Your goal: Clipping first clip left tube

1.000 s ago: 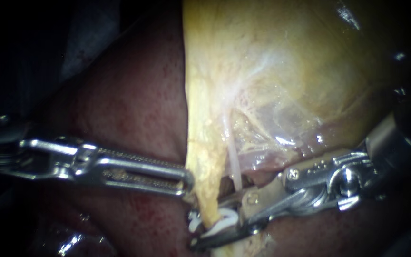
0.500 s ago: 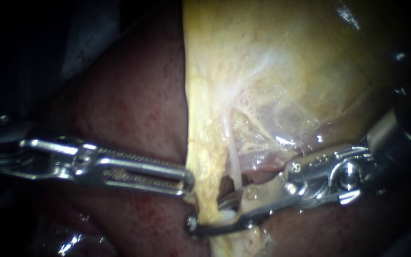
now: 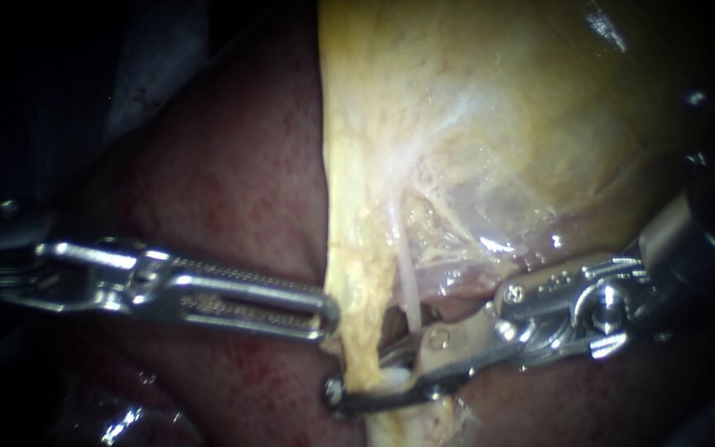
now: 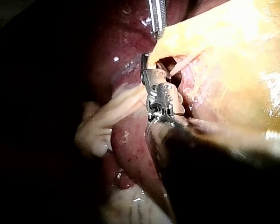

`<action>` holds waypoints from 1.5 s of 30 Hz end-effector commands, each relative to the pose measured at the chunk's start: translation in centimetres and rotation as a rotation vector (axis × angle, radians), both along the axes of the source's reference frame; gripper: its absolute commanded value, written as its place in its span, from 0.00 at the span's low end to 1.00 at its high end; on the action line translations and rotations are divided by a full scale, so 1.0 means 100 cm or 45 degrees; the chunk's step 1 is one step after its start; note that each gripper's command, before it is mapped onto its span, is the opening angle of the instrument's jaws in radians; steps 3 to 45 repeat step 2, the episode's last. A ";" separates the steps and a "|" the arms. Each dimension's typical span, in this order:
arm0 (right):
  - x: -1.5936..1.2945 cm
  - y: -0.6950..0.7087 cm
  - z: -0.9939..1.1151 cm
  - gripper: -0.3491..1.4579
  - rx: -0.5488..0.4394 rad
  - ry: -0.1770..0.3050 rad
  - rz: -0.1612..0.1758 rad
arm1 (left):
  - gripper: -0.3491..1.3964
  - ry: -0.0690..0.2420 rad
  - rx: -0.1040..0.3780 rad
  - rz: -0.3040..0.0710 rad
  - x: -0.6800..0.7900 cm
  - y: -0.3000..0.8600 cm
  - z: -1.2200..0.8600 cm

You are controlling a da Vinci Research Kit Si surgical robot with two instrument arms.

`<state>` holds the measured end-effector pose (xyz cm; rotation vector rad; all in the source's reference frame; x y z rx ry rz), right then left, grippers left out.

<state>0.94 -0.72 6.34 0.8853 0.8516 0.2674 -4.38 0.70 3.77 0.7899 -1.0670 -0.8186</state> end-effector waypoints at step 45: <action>0.0000 0.0000 0.0000 0.08 0.000 0.000 -0.001 | 0.00 0.000 0.000 0.000 0.0000 0.0000 0.0000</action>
